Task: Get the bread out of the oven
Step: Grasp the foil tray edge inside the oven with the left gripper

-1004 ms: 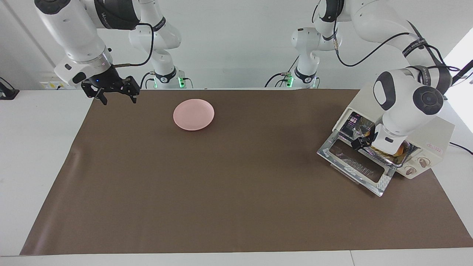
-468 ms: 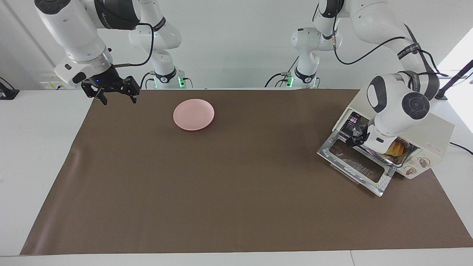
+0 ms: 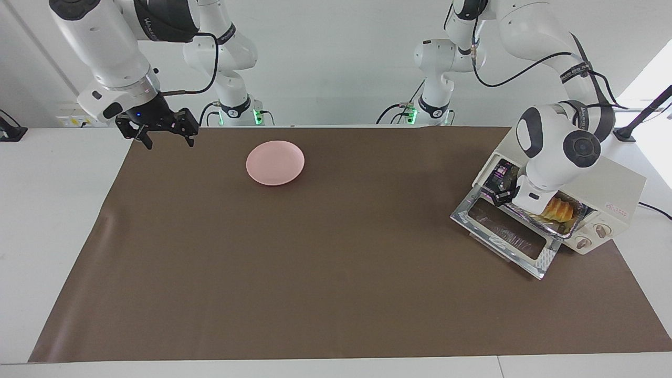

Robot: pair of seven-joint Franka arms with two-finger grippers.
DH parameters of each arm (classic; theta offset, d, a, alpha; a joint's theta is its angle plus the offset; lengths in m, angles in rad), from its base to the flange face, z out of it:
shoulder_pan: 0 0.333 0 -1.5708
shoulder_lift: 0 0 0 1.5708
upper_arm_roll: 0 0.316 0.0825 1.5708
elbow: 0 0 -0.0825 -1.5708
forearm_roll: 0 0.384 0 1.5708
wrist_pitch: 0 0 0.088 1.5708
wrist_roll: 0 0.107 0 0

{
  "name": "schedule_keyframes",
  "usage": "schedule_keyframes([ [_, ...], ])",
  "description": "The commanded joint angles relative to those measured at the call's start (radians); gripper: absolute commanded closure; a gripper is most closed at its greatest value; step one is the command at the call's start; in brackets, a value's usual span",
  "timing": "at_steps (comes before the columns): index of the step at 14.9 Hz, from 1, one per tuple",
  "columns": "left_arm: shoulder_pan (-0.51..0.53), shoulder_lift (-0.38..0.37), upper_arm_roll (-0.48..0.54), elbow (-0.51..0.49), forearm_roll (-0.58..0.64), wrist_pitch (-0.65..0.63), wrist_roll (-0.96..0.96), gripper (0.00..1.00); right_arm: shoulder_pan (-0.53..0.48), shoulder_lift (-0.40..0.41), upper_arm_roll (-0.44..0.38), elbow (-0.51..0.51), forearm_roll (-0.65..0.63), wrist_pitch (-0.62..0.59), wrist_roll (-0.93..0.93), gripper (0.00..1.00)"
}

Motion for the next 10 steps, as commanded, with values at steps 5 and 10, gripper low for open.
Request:
schedule_keyframes([
  [5, 0.018, -0.053, -0.001, -0.085, 0.054, 0.05, -0.009, 1.0, -0.013, -0.015, 0.007, -0.01, 0.012, -0.011, -0.024, 0.0],
  [10, 0.001, -0.04, -0.004, -0.035, 0.071, 0.039, -0.021, 1.0, -0.013, -0.015, 0.007, -0.01, 0.012, -0.011, -0.024, 0.0],
])
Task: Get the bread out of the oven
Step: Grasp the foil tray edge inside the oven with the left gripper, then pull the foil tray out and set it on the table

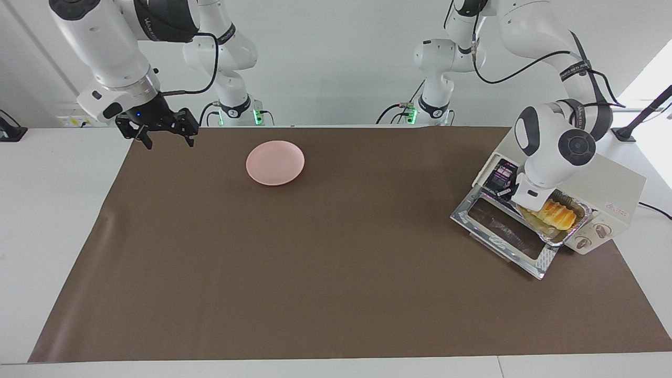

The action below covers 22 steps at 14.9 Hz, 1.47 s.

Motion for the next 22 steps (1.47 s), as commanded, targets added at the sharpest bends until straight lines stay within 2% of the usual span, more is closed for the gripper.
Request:
schedule_keyframes([
  [1, -0.025, -0.001, -0.003, 0.061, 0.017, -0.002, -0.031, 1.0, -0.011, -0.015, 0.007, -0.01, 0.012, -0.011, -0.024, 0.0],
  [4, -0.08, 0.077, -0.004, 0.243, -0.082, -0.081, -0.173, 1.0, -0.013, -0.015, 0.007, -0.01, 0.012, -0.011, -0.024, 0.0],
  [7, -0.145, 0.121, -0.004, 0.343, -0.147, -0.124, -0.268, 1.0, -0.011, -0.015, 0.007, -0.01, 0.012, -0.011, -0.024, 0.0],
  [10, -0.28, 0.126, -0.003, 0.356, -0.157, -0.108, -0.354, 1.0, -0.013, -0.015, 0.007, -0.01, 0.012, -0.011, -0.024, 0.0],
  [16, -0.539, 0.118, -0.012, 0.359, -0.177, -0.09, -0.379, 1.0, -0.013, -0.015, 0.007, -0.01, 0.012, -0.011, -0.024, 0.0],
  [22, -0.679, 0.085, -0.015, 0.287, -0.175, -0.122, -0.359, 1.0, -0.013, -0.015, 0.007, -0.01, 0.012, -0.011, -0.024, 0.0],
])
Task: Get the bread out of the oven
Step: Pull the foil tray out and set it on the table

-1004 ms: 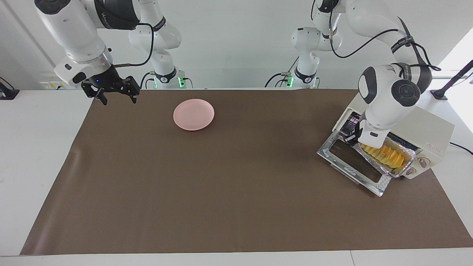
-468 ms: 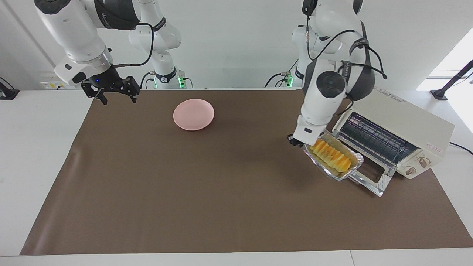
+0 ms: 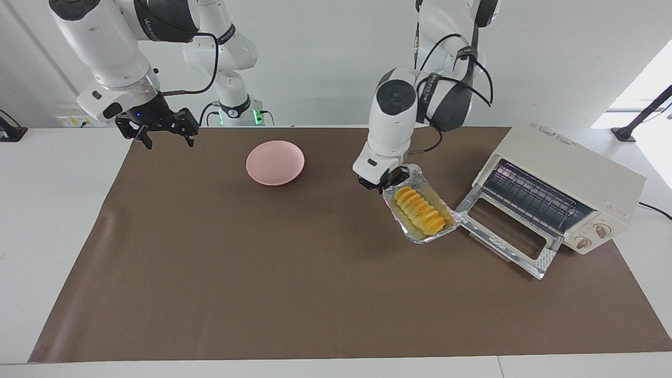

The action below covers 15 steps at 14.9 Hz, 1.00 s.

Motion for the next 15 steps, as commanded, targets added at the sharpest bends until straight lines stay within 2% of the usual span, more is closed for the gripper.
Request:
schedule_keyframes([
  [1, -0.057, -0.024, 0.017, -0.058, -0.014, -0.013, 0.054, 1.0, -0.013, -0.015, 0.007, -0.01, 0.012, -0.011, -0.024, 0.0],
  [6, -0.074, 0.003, 0.015, -0.087, -0.017, 0.033, 0.084, 1.0, -0.013, -0.015, 0.007, -0.01, 0.012, -0.011, -0.024, 0.0],
  [8, -0.068, 0.009, 0.017, -0.108, -0.02, 0.108, 0.061, 1.0, -0.011, -0.015, 0.007, -0.01, 0.012, -0.011, -0.024, 0.0],
  [13, -0.111, 0.046, 0.017, -0.144, -0.015, 0.12, 0.062, 1.0, -0.013, -0.015, 0.007, -0.01, 0.012, -0.011, -0.024, 0.0],
  [15, -0.122, 0.049, 0.018, -0.159, -0.015, 0.181, 0.001, 0.97, -0.013, -0.015, 0.007, -0.01, 0.012, -0.011, -0.024, 0.0],
])
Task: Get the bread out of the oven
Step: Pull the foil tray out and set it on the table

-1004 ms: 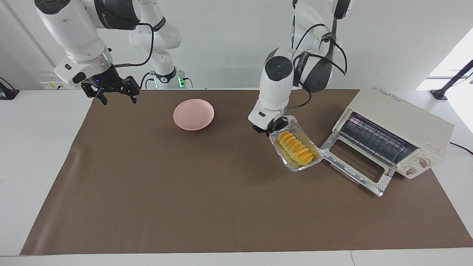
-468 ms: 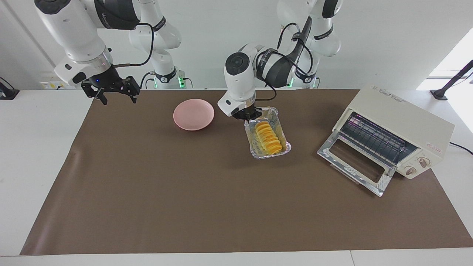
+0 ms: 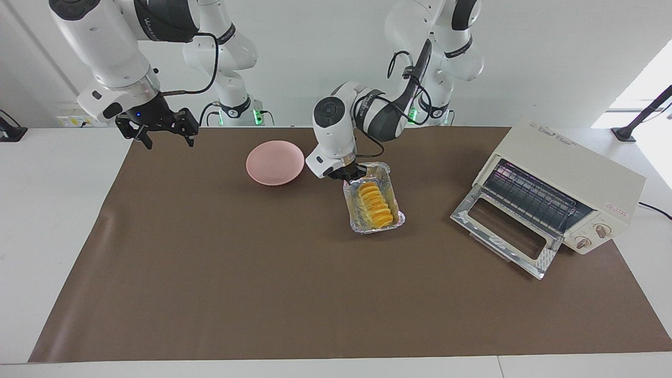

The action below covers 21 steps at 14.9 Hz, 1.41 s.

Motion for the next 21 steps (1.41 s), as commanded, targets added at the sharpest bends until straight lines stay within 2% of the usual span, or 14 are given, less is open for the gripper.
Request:
schedule_keyframes([
  [1, -0.034, -0.006, 0.016, -0.038, -0.015, 0.076, -0.08, 0.86, -0.011, -0.015, 0.007, -0.01, 0.012, -0.011, -0.024, 0.0],
  [3, -0.039, -0.007, 0.016, -0.041, -0.015, 0.083, -0.084, 0.61, -0.013, -0.015, 0.007, -0.01, 0.012, -0.011, -0.024, 0.0],
  [5, -0.034, -0.007, 0.018, -0.035, -0.015, 0.067, -0.09, 0.0, -0.013, -0.015, 0.007, -0.01, 0.012, -0.011, -0.024, 0.0],
  [7, -0.019, -0.027, 0.027, -0.029, -0.016, 0.03, -0.084, 0.0, -0.013, -0.015, 0.007, -0.01, 0.012, -0.011, -0.024, 0.0],
  [9, 0.057, -0.099, 0.028, -0.025, -0.022, 0.016, -0.077, 0.0, -0.011, -0.015, 0.007, -0.01, 0.012, -0.011, -0.024, 0.0],
  [13, 0.174, -0.148, 0.03, 0.022, -0.024, -0.083, -0.082, 0.0, -0.013, -0.015, 0.007, -0.01, 0.012, -0.011, -0.024, 0.0],
  [16, 0.303, -0.229, 0.03, 0.028, -0.022, -0.162, -0.067, 0.0, -0.011, -0.015, 0.007, -0.01, 0.012, -0.011, -0.024, 0.0],
  [21, 0.449, -0.322, 0.03, 0.027, -0.021, -0.24, 0.057, 0.0, -0.004, -0.027, 0.009, -0.038, 0.01, -0.01, -0.05, 0.0],
])
